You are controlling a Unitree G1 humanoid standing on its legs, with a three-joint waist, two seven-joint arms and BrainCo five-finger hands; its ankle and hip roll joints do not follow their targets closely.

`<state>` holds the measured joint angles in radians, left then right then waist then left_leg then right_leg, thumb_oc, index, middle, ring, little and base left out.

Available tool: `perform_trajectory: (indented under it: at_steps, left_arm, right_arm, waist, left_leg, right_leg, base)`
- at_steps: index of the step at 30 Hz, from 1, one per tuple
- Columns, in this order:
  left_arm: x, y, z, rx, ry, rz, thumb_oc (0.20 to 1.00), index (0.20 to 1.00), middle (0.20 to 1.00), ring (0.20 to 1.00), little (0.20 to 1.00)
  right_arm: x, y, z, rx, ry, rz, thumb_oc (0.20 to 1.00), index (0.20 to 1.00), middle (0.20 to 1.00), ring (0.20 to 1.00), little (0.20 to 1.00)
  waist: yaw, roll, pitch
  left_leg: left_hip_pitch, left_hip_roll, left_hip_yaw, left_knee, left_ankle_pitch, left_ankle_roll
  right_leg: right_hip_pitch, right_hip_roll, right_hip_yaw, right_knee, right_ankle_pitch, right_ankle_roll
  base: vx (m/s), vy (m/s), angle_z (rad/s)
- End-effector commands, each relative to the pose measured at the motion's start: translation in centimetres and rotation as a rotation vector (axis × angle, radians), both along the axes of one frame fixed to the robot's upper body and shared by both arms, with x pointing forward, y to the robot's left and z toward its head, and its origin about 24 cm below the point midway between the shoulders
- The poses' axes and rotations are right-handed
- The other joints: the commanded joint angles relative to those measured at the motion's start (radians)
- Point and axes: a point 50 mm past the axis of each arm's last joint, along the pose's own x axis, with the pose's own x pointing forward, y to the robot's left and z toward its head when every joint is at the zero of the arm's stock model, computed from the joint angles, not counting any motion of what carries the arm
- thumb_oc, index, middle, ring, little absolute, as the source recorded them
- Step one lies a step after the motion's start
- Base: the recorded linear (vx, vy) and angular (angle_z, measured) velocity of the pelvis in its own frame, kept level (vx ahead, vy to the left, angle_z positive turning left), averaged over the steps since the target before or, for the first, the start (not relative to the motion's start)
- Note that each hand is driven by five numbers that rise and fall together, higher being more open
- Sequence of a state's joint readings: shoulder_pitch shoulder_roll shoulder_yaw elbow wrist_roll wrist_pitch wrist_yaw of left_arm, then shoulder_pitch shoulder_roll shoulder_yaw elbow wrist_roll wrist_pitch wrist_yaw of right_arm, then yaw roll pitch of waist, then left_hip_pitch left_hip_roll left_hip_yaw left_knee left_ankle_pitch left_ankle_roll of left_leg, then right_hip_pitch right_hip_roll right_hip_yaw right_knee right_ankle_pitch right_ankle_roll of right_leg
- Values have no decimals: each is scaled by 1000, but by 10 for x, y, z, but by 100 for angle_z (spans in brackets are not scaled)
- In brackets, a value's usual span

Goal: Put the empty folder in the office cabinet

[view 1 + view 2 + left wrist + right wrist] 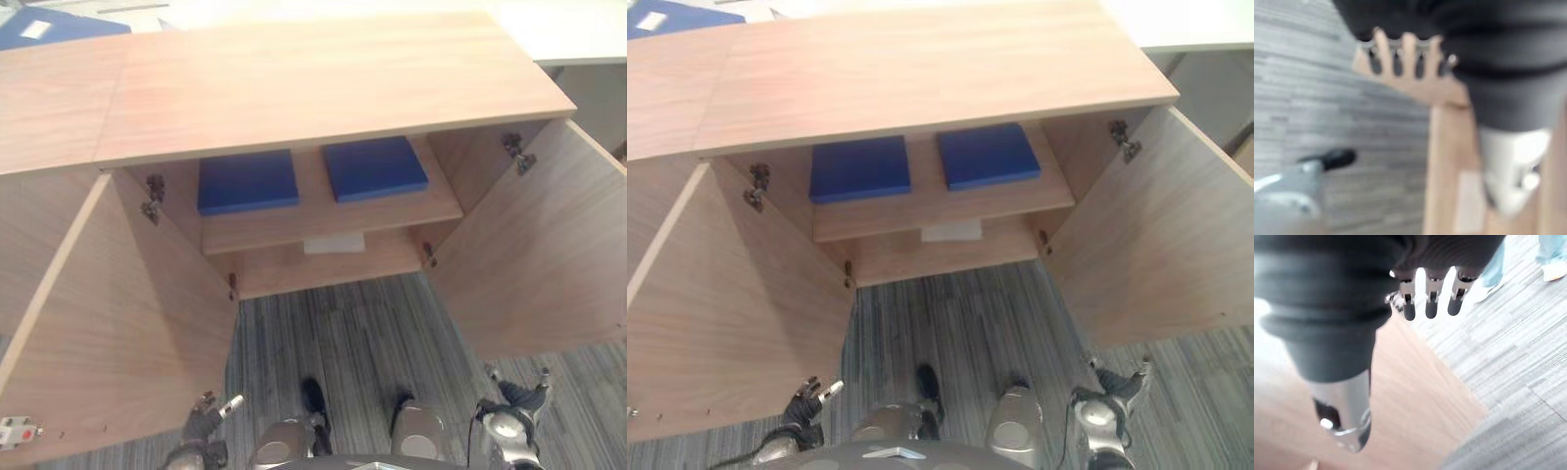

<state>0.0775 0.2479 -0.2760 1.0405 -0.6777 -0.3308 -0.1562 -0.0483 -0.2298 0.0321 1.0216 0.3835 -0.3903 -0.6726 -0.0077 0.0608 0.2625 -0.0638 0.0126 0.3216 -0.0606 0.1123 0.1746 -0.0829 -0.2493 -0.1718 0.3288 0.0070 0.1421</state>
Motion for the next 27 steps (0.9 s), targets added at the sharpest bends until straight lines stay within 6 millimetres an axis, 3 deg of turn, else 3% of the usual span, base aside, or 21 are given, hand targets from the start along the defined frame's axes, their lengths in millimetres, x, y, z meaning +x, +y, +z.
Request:
perform_trajectory:
  at_steps: [1,4,7,11,16,22,24,27]
  left_arm:
    - [15,5,10,26,-87,12,1000,1000,1000,1000,1000]
    - [10,9,9,28,-70,6,1000,1000,1000,1000,1000]
    - [7,21,12,59,-48,-38,1000,1000,1000,1000,1000]
    - [11,31,16,68,-48,-60,1000,1000,1000,1000,1000]
    - [9,32,13,86,-20,-88,1000,1000,1000,1000,1000]
    - [7,40,14,104,-2,-128,1000,1000,1000,1000,1000]
    - [7,42,15,107,-3,-132,1000,1000,1000,1000,1000]
    - [11,52,19,130,3,-146,1000,1000,1000,1000,1000]
  right_arm:
    - [16,-30,27,-70,-169,-171,1000,1000,1000,1000,1000]
    - [19,-36,33,-86,-188,-185,1000,1000,1000,1000,1000]
    - [27,-63,51,-57,-274,-243,1000,1000,1000,1000,1000]
    - [33,-109,85,-93,-401,-453,1000,1000,1000,1000,1000]
    - [42,-135,115,-138,-463,-555,1000,1000,1000,1000,1000]
    - [90,-143,157,-87,-537,-154,1000,1000,1000,1000,1000]
    - [94,-145,164,-96,-535,-108,1000,1000,1000,1000,1000]
    - [112,-147,186,-95,-499,132,1000,1000,1000,1000,1000]
  waist:
    - [17,-10,34]
    - [26,-14,22]
    - [40,-12,2]
    - [54,5,-13]
    - [72,33,-29]
    - [95,64,-26]
    - [96,67,-23]
    - [97,68,-5]
  left_leg:
    - [70,11,-105,30,-191,-107]
    - [83,17,-110,14,-174,-125]
    - [100,36,-121,-21,-145,-156]
    - [97,41,-138,-27,-137,-176]
    - [90,38,-161,-27,-130,-195]
    - [59,32,-195,-27,-100,-223]
    - [54,31,-198,-27,-96,-225]
    - [34,32,-211,-27,-79,-236]
  right_leg:
    - [69,35,-34,-228,-17,-9]
    - [80,46,-42,-276,2,4]
    - [100,65,-72,-313,3,-1]
    - [112,78,-102,-321,-14,-15]
    - [137,87,-131,-338,-30,-31]
    - [131,96,-148,-330,-62,-61]
    - [128,98,-147,-328,-64,-63]
    - [114,113,-137,-320,-72,-73]
  base:
    - [-85,-199,-37]
    - [-43,-172,-18]
    - [-50,-234,26]
    - [-84,-153,-2]
    - [-63,-114,19]
    - [-85,-84,11]
    - [-93,-77,18]
    - [-121,-138,15]
